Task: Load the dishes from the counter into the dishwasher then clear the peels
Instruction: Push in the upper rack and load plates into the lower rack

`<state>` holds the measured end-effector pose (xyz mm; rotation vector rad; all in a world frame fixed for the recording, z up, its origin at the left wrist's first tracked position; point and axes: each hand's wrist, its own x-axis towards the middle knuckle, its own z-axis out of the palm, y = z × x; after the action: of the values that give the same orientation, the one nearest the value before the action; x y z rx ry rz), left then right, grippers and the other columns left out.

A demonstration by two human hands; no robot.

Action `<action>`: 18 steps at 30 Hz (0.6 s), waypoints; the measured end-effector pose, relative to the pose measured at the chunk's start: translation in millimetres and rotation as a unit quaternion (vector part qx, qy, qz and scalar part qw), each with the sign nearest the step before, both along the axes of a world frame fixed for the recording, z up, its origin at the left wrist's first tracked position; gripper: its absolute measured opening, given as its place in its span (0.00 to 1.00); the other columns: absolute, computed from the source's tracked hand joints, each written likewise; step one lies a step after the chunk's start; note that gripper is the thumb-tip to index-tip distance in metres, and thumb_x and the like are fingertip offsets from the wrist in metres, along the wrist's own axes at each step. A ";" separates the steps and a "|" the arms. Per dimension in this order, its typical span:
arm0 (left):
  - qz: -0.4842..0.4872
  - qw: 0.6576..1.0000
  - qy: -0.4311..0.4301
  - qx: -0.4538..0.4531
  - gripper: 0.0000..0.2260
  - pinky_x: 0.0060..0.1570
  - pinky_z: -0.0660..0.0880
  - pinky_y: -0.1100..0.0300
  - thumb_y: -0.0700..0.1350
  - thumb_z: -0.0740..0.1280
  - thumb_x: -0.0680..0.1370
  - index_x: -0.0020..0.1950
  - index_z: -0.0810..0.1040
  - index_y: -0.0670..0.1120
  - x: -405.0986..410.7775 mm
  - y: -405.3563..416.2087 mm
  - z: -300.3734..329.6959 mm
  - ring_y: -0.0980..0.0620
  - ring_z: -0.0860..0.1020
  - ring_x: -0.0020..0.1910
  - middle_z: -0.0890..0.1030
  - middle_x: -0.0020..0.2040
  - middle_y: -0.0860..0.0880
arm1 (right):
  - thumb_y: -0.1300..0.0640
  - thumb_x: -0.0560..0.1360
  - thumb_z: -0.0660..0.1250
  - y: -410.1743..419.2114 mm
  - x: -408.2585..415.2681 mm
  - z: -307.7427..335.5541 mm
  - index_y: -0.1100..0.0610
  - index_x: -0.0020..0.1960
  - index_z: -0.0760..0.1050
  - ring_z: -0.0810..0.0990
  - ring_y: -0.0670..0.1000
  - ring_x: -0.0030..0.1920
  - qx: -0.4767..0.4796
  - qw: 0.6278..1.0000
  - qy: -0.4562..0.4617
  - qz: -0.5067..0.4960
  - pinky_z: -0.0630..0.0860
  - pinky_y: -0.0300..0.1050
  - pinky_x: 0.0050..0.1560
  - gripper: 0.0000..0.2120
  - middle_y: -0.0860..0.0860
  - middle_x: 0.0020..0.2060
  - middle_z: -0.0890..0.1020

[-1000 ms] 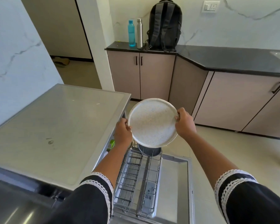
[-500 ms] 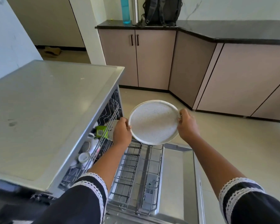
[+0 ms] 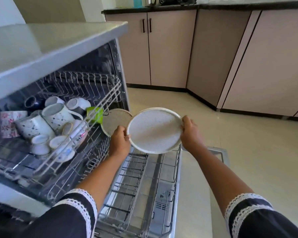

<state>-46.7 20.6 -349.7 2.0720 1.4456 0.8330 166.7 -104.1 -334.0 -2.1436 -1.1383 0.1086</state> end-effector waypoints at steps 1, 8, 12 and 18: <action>0.003 1.000 -0.001 0.004 0.04 0.40 0.68 0.57 0.38 0.66 0.78 0.52 0.73 0.41 -1.0 0.5 -13.2 0.48 0.75 0.43 0.80 0.50 0.43 | 0.68 0.76 0.56 0.7 -0.3 -13.3 0.55 0.54 0.66 0.72 0.55 0.43 -0.002 1.000 -0.009 0.002 0.67 0.45 0.39 0.11 0.53 0.47 0.73; -0.008 0.999 -0.029 0.027 0.05 0.44 0.77 0.48 0.39 0.67 0.77 0.51 0.73 0.43 -8.3 -5.2 -73.7 0.42 0.79 0.46 0.81 0.49 0.44 | 0.69 0.74 0.56 -6.9 -7.8 -68.1 0.54 0.54 0.65 0.72 0.55 0.41 0.006 0.999 -0.045 -0.021 0.65 0.44 0.36 0.13 0.52 0.45 0.72; -0.012 0.998 -0.047 0.029 0.04 0.41 0.74 0.52 0.39 0.66 0.78 0.51 0.73 0.44 -18.3 -12.9 -92.5 0.46 0.77 0.44 0.79 0.48 0.47 | 0.70 0.74 0.56 -15.9 -22.2 -83.1 0.56 0.57 0.66 0.73 0.56 0.42 0.020 0.998 -0.050 -0.025 0.67 0.46 0.38 0.15 0.54 0.47 0.73; 0.004 0.999 -0.047 0.023 0.04 0.38 0.69 0.56 0.37 0.65 0.79 0.51 0.72 0.44 -36.1 -12.9 -106.4 0.48 0.75 0.44 0.77 0.48 0.48 | 0.71 0.72 0.55 -22.1 -49.3 -95.4 0.58 0.56 0.67 0.70 0.57 0.42 0.046 0.998 -0.050 -0.012 0.65 0.46 0.40 0.15 0.59 0.50 0.75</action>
<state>-82.9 7.7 -456.1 2.0319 1.3980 0.9626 117.4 -126.2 -429.4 -2.1009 -1.1505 -0.0613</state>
